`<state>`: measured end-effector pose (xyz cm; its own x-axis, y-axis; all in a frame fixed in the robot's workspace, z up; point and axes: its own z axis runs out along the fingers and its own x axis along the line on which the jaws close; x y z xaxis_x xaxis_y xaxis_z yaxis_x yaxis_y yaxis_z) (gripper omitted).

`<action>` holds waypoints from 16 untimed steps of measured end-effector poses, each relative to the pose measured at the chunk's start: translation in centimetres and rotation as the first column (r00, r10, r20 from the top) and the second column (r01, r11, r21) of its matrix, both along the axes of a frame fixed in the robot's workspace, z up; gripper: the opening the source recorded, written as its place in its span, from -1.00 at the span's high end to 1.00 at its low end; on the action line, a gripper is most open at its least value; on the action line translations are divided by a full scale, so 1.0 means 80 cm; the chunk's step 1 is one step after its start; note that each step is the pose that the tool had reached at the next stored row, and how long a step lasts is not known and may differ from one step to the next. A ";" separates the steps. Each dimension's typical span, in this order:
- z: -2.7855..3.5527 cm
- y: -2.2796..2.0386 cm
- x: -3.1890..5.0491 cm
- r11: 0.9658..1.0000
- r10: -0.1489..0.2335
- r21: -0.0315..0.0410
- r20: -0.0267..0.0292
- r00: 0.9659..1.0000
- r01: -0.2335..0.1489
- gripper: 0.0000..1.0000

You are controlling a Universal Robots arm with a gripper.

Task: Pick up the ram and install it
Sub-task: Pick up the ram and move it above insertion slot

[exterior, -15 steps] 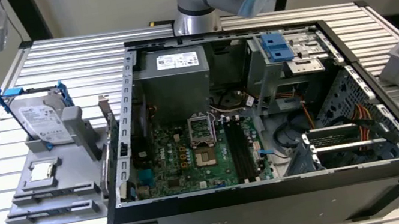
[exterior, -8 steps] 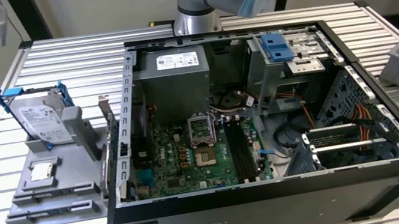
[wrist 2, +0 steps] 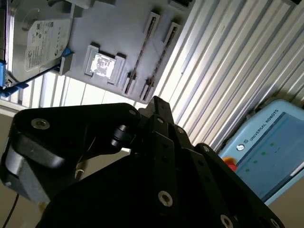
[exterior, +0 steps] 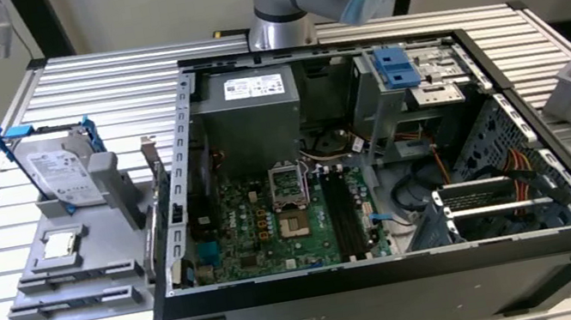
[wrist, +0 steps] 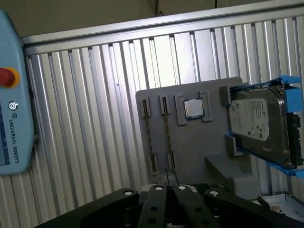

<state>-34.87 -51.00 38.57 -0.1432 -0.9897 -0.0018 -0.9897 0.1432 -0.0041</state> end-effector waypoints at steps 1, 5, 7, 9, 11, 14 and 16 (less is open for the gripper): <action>0.0000 0.0002 0.000 1.000 0.013 0.000 0.000 1.000 -0.013 1.00; 0.0000 0.0008 0.000 0.998 0.060 0.000 0.000 0.998 -0.060 1.00; 0.0000 0.0010 0.000 0.997 0.081 0.000 0.000 0.997 -0.081 1.00; 0.0000 0.0013 0.000 0.995 0.097 0.000 0.000 0.995 -0.097 1.00; 0.0000 0.0014 0.000 0.993 0.114 0.000 0.000 0.993 -0.114 1.00; 0.0000 0.0017 0.000 0.990 0.139 0.000 0.000 0.990 -0.139 1.00; 0.0000 0.0019 0.000 0.988 0.153 0.000 0.000 0.988 -0.153 1.00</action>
<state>-34.88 -50.85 38.57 0.0099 -0.9999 -0.0017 -0.9999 -0.0099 -0.0041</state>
